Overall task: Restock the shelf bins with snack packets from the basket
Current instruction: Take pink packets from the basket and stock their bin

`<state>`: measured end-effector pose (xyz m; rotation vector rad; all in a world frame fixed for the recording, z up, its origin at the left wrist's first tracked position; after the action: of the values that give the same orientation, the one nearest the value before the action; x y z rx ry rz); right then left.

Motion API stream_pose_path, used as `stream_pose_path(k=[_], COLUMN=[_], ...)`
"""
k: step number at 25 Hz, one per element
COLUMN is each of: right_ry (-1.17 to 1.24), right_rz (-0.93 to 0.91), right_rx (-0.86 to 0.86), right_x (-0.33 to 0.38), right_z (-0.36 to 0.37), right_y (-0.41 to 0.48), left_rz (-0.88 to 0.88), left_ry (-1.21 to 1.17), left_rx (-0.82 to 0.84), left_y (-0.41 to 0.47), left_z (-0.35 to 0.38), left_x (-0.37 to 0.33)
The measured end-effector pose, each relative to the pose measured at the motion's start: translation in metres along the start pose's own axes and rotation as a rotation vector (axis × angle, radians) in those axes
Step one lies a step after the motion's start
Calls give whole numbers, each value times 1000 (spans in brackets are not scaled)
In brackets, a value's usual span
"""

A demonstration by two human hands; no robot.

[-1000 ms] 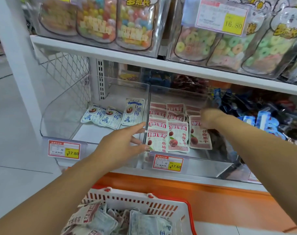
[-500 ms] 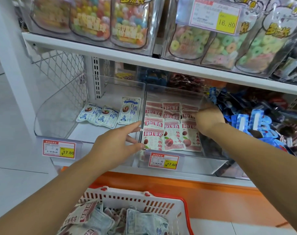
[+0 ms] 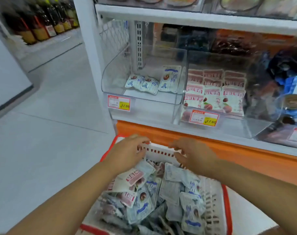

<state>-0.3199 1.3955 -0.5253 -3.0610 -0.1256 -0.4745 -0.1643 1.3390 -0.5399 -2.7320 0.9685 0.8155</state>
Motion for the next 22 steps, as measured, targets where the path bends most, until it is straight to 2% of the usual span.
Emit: stream_pose_path(k=[2,4,6,9,11,13,15,18,22], right_ry=[70,217,271,93,-25,-36,199,794,1056], right_rz=[63,134,153,87,72,46,53,300,476], right_rx=[305,416,413,383,321,258,187,144,76], right_x=[11,23,36,57,61,63,63,37,1], right_z=[87,146,186,226,232,219,187,138,103], right_y=[-2,-2,3,14,24,35,41,34,10], left_rz=[-202,-348,-416,-482,-492,-485,-431,-444,-551], left_ry=[-27,-74,-119,-235,-315,-398,-442,-609,-971], left_rx=[170,253,265,180,132,107,70,92,276], left_y=[-41,-79,-105,-116,-114,-110,-99,-87,-78], left_z=[37,65,86,90,82,73,61,65,93], left_x=[55,93,115,126,122,114,106,105,80])
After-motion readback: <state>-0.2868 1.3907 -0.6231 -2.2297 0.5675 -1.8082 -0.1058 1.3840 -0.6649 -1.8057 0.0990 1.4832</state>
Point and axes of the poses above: each hand's wrist, its own y-axis towards the middle knuckle, its own z-axis out of the palm, x = y × z, the point moved 10 cm from there along y, towards the middle knuckle, and after that the axes turned 1 degree about z, right-handed, at the moved point
